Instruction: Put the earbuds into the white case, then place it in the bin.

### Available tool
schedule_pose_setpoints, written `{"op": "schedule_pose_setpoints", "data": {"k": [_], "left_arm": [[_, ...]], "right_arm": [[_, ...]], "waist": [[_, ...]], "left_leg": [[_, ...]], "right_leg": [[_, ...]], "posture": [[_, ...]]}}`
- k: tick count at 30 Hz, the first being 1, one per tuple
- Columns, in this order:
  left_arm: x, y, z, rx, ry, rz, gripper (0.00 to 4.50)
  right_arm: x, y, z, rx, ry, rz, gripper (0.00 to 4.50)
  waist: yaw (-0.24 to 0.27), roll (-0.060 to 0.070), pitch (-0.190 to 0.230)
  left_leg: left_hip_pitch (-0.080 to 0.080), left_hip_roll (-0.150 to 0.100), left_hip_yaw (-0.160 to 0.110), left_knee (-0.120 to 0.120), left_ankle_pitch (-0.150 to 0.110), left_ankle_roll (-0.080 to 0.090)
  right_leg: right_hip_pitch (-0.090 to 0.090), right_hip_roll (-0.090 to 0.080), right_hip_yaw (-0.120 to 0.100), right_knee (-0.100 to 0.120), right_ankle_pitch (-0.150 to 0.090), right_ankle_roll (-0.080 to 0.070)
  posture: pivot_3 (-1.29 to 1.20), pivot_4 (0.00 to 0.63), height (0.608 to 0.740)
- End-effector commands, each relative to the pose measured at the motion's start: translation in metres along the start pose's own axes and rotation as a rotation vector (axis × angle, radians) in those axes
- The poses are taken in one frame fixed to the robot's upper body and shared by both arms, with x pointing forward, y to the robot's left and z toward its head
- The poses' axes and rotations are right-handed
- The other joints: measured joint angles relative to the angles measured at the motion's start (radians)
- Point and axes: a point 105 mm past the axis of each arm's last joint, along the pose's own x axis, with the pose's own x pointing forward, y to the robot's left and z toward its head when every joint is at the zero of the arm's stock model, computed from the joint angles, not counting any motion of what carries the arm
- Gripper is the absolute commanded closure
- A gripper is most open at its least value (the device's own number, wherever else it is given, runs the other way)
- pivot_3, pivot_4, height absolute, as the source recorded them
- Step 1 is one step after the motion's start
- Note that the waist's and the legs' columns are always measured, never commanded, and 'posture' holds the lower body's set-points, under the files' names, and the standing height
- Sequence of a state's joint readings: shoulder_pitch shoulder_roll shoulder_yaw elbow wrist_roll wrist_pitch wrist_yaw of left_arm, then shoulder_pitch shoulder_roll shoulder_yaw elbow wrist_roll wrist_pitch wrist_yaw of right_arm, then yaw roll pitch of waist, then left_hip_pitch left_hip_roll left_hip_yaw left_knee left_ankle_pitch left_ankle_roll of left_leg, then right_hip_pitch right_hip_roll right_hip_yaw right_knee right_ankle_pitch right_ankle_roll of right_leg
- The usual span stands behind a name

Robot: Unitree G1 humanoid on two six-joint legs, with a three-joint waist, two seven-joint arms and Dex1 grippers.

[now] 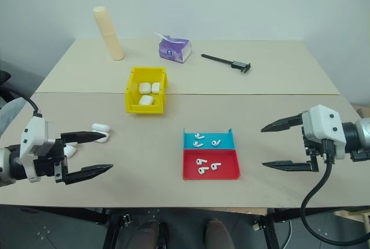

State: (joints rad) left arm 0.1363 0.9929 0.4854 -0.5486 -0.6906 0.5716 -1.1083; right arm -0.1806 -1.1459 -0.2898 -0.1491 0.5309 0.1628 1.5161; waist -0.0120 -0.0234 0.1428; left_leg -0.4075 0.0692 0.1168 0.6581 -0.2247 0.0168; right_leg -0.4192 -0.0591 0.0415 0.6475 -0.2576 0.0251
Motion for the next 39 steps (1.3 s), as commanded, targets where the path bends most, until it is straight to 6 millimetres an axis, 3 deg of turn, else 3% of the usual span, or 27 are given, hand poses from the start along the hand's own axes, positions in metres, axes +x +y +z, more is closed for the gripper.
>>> {"op": "schedule_pose_setpoints", "data": {"k": [1, 11, 18, 21, 25, 29, 33, 39], "left_arm": [[0.0, -0.001, 0.007, 0.047, 0.006, 0.016, 0.0], [0.001, -0.001, 0.006, 0.087, 0.018, 0.051, 0.0], [0.004, 0.004, -0.001, 0.206, 0.168, 0.234, 0.0], [0.005, 0.007, 0.004, 0.128, 0.158, 0.298, 0.0], [0.004, 0.012, -0.002, 0.027, 0.329, 0.375, 0.0], [-0.012, 0.033, -0.011, -0.197, 0.538, 0.507, 0.0], [-0.042, 0.051, -0.018, -0.295, 0.703, 0.58, 0.0], [-0.071, 0.077, -0.03, -0.491, 0.76, 0.653, 0.0]], "right_arm": [[-0.006, -0.003, 0.008, -0.056, 0.011, -0.02, 0.02], [-0.004, -0.004, 0.007, -0.047, 0.015, -0.026, 0.02], [-0.002, -0.006, 0.004, -0.042, 0.018, -0.031, 0.02], [-0.002, -0.008, 0.003, -0.034, 0.026, -0.043, 0.02], [-0.004, -0.004, 0.005, -0.015, 0.024, -0.041, 0.02], [0.0, 0.0, -0.001, 0.018, 0.051, -0.047, 0.02], [0.003, 0.002, -0.004, 0.05, 0.053, -0.047, 0.02], [0.013, 0.0, -0.007, 0.074, 0.038, -0.056, 0.02]], "waist": [[0.0, 0.0, 0.0], [0.0, 0.0, 0.0], [0.0, 0.0, 0.0], [0.0, 0.0, 0.0], [0.001, 0.0, 0.0], [0.007, 0.0, 0.0], [-0.006, -0.002, 0.001], [0.0, -0.001, 0.001]], "left_leg": [[0.0, 0.0, 0.0, 0.0, 0.0, 0.0], [0.0, 0.0, 0.0, 0.0, 0.0, 0.0], [0.001, 0.0, 0.0, 0.0, 0.0, 0.0], [0.001, 0.0, 0.0, 0.0, 0.0, 0.0], [0.001, 0.0, -0.001, 0.0, 0.0, 0.0], [0.001, -0.001, -0.002, 0.001, 0.0, 0.0], [0.002, -0.001, -0.002, 0.0, 0.0, 0.0], [0.002, -0.001, 0.0, 0.0, 0.0, 0.0]], "right_leg": [[0.0, 0.0, 0.0, 0.0, 0.0, 0.0], [0.0, 0.0, 0.0, 0.0, 0.0, 0.0], [0.001, 0.0, 0.0, 0.0, 0.0, 0.0], [0.001, 0.0, 0.0, 0.0, 0.0, 0.0], [0.001, 0.0, 0.0, 0.0, 0.0, 0.0], [0.002, 0.0, 0.0, 0.001, 0.0, 0.001], [0.002, 0.001, 0.001, 0.001, 0.0, 0.001], [0.0, 0.001, 0.0, 0.002, 0.0, 0.0]], "posture": [[0.0, 0.15, 0.74], [0.0, 0.15, 0.74], [0.0, 0.15, 0.74], [0.0, 0.15, 0.74], [0.0, 0.15, 0.74], [0.0, 0.15, 0.74], [0.0, 0.15, 0.74], [0.0, 0.15, 0.74]]}}
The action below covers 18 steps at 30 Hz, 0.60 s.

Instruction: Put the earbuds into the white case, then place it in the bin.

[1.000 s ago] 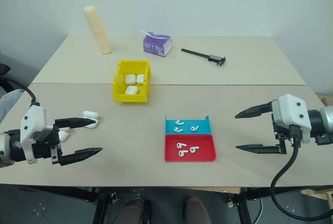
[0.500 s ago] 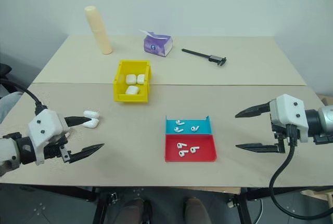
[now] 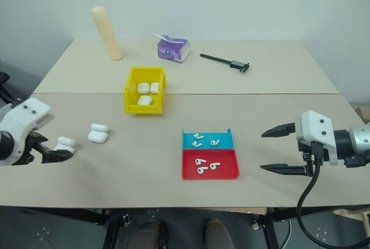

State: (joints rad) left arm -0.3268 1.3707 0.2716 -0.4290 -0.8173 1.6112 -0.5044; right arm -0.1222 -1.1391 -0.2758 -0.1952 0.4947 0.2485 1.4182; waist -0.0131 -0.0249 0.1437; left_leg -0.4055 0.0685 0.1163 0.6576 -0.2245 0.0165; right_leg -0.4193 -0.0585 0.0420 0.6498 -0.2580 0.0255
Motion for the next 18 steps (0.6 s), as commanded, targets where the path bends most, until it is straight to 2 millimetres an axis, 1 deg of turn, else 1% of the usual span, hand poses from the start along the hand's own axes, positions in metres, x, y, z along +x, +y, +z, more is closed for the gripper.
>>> {"op": "schedule_pose_setpoints", "data": {"k": [1, 2, 5, 9, 13, 18], "left_arm": [[0.002, 0.018, -0.003, -0.065, 0.05, -0.006, 0.0], [0.005, 0.024, -0.004, -0.11, 0.063, -0.022, 0.0], [0.013, 0.036, -0.004, -0.104, 0.076, -0.018, 0.0], [0.024, 0.041, -0.001, -0.109, 0.092, -0.089, 0.0], [0.045, 0.046, 0.0, -0.057, 0.136, -0.105, 0.0], [0.057, 0.051, 0.005, -0.063, 0.178, -0.131, 0.0]], "right_arm": [[0.005, -0.003, 0.007, -0.027, -0.015, -0.006, 0.02], [0.007, -0.003, 0.007, -0.025, -0.016, -0.005, 0.02], [0.008, -0.007, 0.006, -0.001, -0.014, -0.014, 0.02], [0.006, -0.009, 0.005, 0.029, -0.013, -0.024, 0.02], [0.005, -0.011, 0.002, 0.057, 0.005, -0.034, 0.02], [0.001, -0.012, 0.0, 0.077, 0.033, -0.054, 0.02]], "waist": [[0.001, 0.0, 0.0], [0.001, 0.0, 0.0], [0.005, 0.0, 0.0], [0.013, 0.0, 0.0], [0.02, 0.001, 0.0], [0.024, 0.0, 0.0]], "left_leg": [[0.0, 0.0, 0.001, 0.0, 0.0, 0.0], [0.0, 0.0, 0.003, 0.0, 0.0, 0.0], [-0.002, 0.0, 0.006, 0.0, 0.0, 0.0], [-0.005, -0.001, 0.007, 0.0, 0.0, 0.0], [-0.005, -0.001, 0.007, 0.001, 0.0, 0.0], [-0.007, -0.001, 0.006, 0.002, 0.0, 0.0]], "right_leg": [[0.0, 0.0, 0.0, 0.0, 0.0, 0.0], [0.0, 0.0, 0.0, 0.0, 0.0, 0.0], [-0.001, 0.0, -0.001, 0.0, 0.0, -0.001], [-0.003, 0.0, -0.001, 0.0, 0.0, -0.001], [-0.003, 0.0, -0.001, 0.0, 0.0, -0.001], [-0.004, 0.001, -0.002, 0.0, 0.0, -0.001]], "posture": [[0.0, 0.15, 0.74], [0.0, 0.15, 0.74], [0.0, 0.15, 0.74], [0.0, 0.15, 0.74], [0.0, 0.15, 0.74], [0.0, 0.15, 0.74]]}}
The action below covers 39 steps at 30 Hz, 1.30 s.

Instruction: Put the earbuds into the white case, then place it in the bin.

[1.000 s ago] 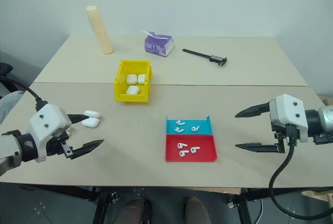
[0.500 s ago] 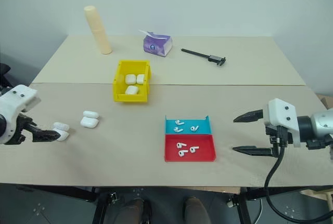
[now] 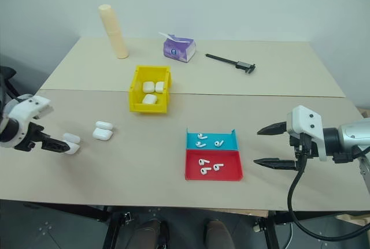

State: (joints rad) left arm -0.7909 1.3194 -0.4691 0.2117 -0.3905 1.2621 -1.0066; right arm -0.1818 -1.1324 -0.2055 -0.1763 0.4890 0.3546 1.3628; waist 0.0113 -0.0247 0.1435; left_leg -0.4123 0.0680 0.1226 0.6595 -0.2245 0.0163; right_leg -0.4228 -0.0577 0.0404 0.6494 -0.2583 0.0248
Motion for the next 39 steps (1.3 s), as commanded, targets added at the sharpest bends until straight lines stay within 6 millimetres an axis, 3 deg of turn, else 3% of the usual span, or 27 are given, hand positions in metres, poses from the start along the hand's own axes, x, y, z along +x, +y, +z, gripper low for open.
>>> {"op": "schedule_pose_setpoints", "data": {"k": [1, 20, 30, 33, 36, 39], "left_arm": [[-0.005, 0.013, 0.009, -0.008, -0.014, 0.027, 0.0], [0.033, 0.015, 0.012, -0.041, 0.081, -0.01, 0.0], [0.038, 0.019, 0.011, -0.036, 0.085, -0.002, 0.0], [0.04, 0.019, 0.008, -0.039, 0.102, 0.002, 0.62], [0.039, 0.019, 0.009, -0.034, 0.102, 0.002, 1.58], [0.037, 0.021, 0.013, -0.027, 0.086, 0.019, 1.73]], "right_arm": [[-0.008, -0.002, 0.005, -0.023, 0.024, -0.032, 0.02], [-0.005, -0.006, 0.002, 0.015, 0.047, -0.066, 0.02], [-0.005, -0.003, -0.002, 0.028, 0.065, -0.067, 0.02], [-0.005, -0.004, -0.003, 0.035, 0.071, -0.076, 0.0], [-0.005, -0.004, -0.004, 0.036, 0.076, -0.08, 0.0], [-0.004, -0.004, -0.004, 0.035, 0.076, -0.078, 0.0]], "waist": [[0.0, 0.0, 0.0], [0.0, 0.0, 0.0], [0.0, 0.0, 0.0], [-0.002, 0.0, 0.0], [-0.002, 0.0, 0.0], [-0.002, 0.0, 0.0]], "left_leg": [[-0.001, 0.0, 0.0, 0.0, 0.0, 0.0], [-0.002, 0.0, -0.003, 0.002, 0.0, 0.0], [-0.001, 0.0, -0.003, 0.002, 0.0, 0.0], [0.0, 0.0, -0.003, 0.002, 0.0, 0.0], [0.0, 0.0, -0.003, 0.002, 0.0, 0.0], [0.0, 0.0, -0.003, 0.002, 0.0, 0.0]], "right_leg": [[-0.001, 0.0, 0.0, 0.0, 0.0, 0.0], [0.0, 0.0, -0.002, 0.001, 0.0, 0.0], [0.001, 0.0, -0.001, 0.004, 0.0, 0.0], [0.0, 0.0, -0.001, 0.005, 0.0, 0.0], [0.0, 0.0, -0.001, 0.005, 0.0, 0.0], [0.0, 0.0, -0.001, 0.005, 0.0, 0.0]], "posture": [[0.0, 0.15, 0.74], [0.0, 0.15, 0.74], [0.0, 0.15, 0.74], [0.0, 0.15, 0.74], [0.0, 0.15, 0.74], [0.0, 0.15, 0.74]]}}
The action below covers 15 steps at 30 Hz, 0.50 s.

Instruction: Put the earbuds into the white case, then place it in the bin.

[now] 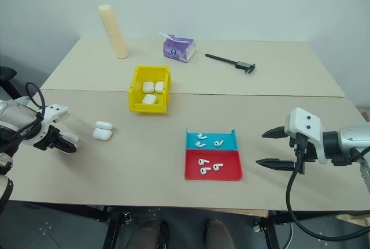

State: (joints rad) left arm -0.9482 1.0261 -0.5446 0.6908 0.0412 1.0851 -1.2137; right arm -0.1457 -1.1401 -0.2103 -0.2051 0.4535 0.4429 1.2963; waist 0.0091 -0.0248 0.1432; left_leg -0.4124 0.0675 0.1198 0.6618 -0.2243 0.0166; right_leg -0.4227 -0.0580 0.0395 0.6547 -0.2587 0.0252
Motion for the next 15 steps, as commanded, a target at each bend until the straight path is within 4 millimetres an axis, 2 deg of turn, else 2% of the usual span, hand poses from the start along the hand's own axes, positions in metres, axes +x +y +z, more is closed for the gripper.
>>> {"op": "schedule_pose_setpoints", "data": {"k": [1, 5, 9, 13, 15], "left_arm": [[-0.009, 0.006, 0.006, 0.013, -0.034, 0.028, 1.73], [-0.024, 0.003, 0.015, 0.087, -0.105, 0.04, 1.73], [-0.064, -0.011, 0.025, 0.246, -0.256, 0.034, 1.73], [-0.09, -0.031, 0.025, 0.386, -0.397, 0.005, 1.73], [-0.107, -0.052, 0.045, 0.453, -0.696, -0.037, 1.73]], "right_arm": [[-0.005, -0.002, 0.009, -0.046, 0.002, -0.02, 0.0], [-0.005, -0.004, 0.01, -0.051, -0.002, -0.027, 0.0], [-0.01, -0.004, 0.021, -0.082, -0.015, -0.028, 0.0], [-0.013, -0.006, 0.035, -0.112, -0.038, -0.033, 0.0], [-0.013, -0.004, 0.044, -0.149, -0.047, -0.011, 0.0]], "waist": [[0.0, 0.0, 0.0], [0.0, 0.0, 0.0], [-0.008, -0.001, 0.001], [-0.012, 0.0, 0.0], [-0.011, 0.002, -0.001]], "left_leg": [[0.0, 0.0, 0.0, 0.0, 0.0, 0.0], [0.0, 0.0, 0.0, 0.0, 0.0, 0.0], [-0.003, 0.001, -0.001, 0.0, 0.0, 0.0], [-0.001, 0.0, -0.001, 0.0, 0.0, 0.0], [0.002, 0.0, -0.001, 0.0, 0.0, 0.0]], "right_leg": [[0.0, 0.0, 0.0, 0.0, 0.0, 0.0], [0.0, 0.0, 0.0, 0.0, 0.0, 0.0], [-0.002, 0.0, 0.0, 0.0, 0.0, 0.0], [-0.001, -0.001, 0.001, 0.001, 0.0, 0.0], [0.001, -0.001, 0.001, 0.001, 0.0, 0.0]], "posture": [[0.0, 0.15, 0.74], [0.0, 0.15, 0.74], [0.0, 0.15, 0.74], [0.0, 0.15, 0.74], [0.0, 0.15, 0.74]]}}
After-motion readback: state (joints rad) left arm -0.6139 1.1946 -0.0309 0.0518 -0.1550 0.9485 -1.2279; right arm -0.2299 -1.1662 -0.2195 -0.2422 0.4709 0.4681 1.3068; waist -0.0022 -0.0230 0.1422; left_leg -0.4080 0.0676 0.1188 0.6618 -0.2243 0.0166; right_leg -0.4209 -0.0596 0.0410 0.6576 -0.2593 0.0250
